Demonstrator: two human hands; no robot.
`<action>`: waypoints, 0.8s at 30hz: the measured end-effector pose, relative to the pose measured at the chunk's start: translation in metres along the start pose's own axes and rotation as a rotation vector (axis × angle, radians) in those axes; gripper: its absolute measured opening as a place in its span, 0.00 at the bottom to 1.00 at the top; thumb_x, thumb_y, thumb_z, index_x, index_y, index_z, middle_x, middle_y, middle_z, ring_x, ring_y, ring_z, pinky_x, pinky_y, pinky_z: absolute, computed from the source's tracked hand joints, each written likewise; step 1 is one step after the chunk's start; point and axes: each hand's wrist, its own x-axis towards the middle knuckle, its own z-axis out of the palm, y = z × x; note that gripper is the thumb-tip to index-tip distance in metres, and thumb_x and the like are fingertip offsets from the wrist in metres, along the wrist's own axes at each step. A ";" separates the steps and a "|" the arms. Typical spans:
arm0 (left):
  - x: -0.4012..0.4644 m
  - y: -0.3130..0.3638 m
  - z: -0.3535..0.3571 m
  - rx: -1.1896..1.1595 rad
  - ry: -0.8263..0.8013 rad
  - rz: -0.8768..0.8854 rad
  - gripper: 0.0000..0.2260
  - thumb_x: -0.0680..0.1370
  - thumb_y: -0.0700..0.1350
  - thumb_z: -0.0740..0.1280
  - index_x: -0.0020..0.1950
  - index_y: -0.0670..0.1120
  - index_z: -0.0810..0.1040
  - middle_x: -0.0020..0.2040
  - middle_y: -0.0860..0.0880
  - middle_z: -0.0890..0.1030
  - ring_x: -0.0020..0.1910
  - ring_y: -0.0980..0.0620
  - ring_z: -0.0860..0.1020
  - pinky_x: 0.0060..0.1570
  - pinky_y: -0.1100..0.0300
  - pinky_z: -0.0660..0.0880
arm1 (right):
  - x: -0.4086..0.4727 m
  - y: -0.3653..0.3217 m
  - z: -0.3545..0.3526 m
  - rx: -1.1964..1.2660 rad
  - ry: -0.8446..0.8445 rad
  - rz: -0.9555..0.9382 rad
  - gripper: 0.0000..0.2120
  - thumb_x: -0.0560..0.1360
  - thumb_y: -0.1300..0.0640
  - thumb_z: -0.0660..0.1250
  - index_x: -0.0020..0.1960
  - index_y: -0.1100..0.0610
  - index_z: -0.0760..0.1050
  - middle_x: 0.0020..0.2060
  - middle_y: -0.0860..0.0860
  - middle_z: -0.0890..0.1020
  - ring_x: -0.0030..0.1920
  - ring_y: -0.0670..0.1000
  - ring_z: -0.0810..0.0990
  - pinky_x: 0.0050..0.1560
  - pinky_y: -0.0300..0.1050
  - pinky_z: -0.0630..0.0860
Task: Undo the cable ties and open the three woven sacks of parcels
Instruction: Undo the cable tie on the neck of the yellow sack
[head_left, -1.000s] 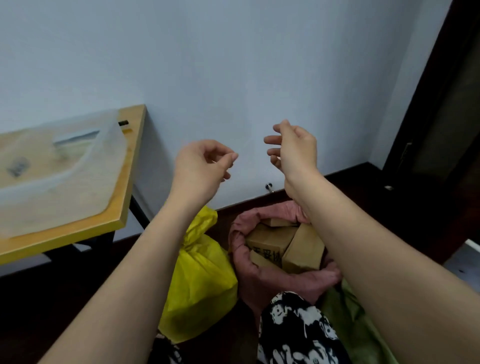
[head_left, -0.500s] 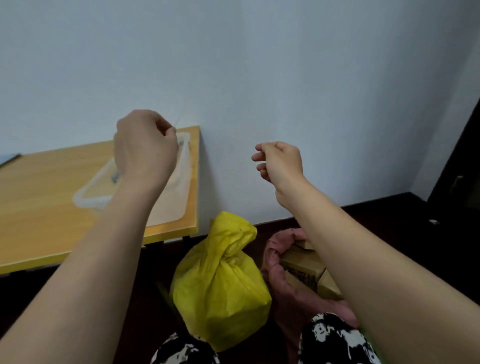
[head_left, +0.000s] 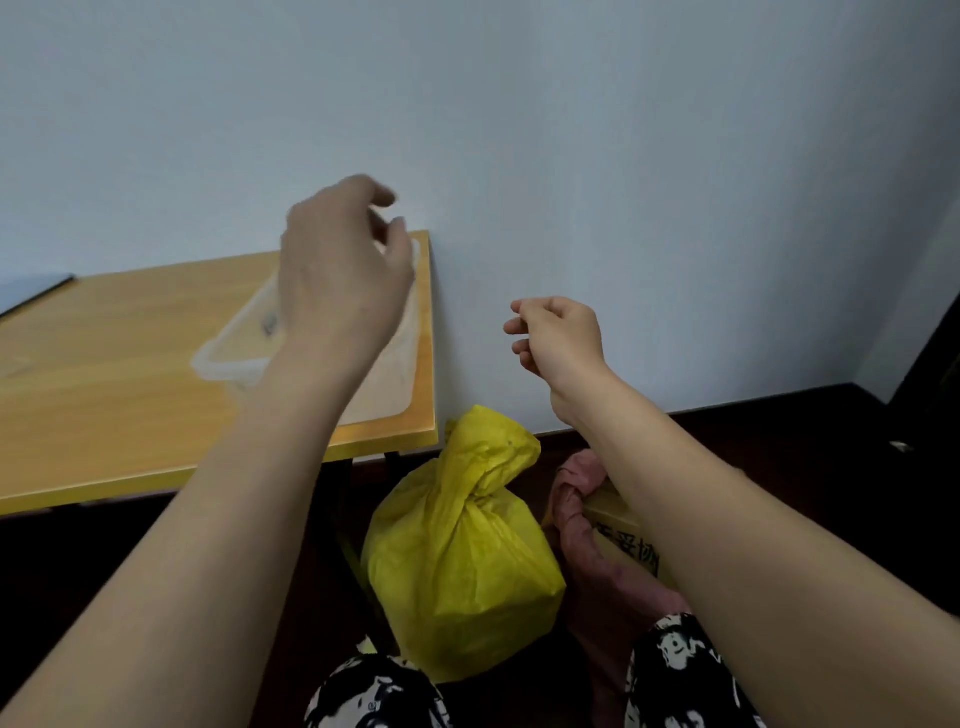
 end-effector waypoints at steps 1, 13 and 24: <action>-0.006 0.005 0.008 -0.071 -0.017 0.089 0.12 0.76 0.43 0.63 0.57 0.44 0.80 0.45 0.49 0.83 0.43 0.49 0.79 0.52 0.59 0.72 | 0.002 0.005 -0.002 0.003 0.026 0.004 0.08 0.78 0.62 0.58 0.48 0.55 0.76 0.37 0.49 0.80 0.31 0.47 0.74 0.35 0.38 0.72; -0.127 -0.034 0.141 -0.079 -0.446 0.296 0.09 0.77 0.42 0.63 0.54 0.44 0.80 0.46 0.49 0.80 0.38 0.47 0.78 0.42 0.51 0.77 | 0.042 0.139 -0.056 -0.038 0.155 0.264 0.10 0.75 0.67 0.59 0.47 0.57 0.75 0.37 0.52 0.78 0.29 0.47 0.73 0.30 0.38 0.69; -0.191 -0.125 0.223 -0.264 -0.508 -0.879 0.29 0.79 0.56 0.60 0.77 0.49 0.56 0.76 0.48 0.62 0.73 0.48 0.63 0.68 0.56 0.62 | 0.066 0.233 -0.065 0.129 0.004 0.701 0.12 0.81 0.58 0.57 0.63 0.58 0.69 0.45 0.57 0.79 0.34 0.50 0.76 0.33 0.40 0.74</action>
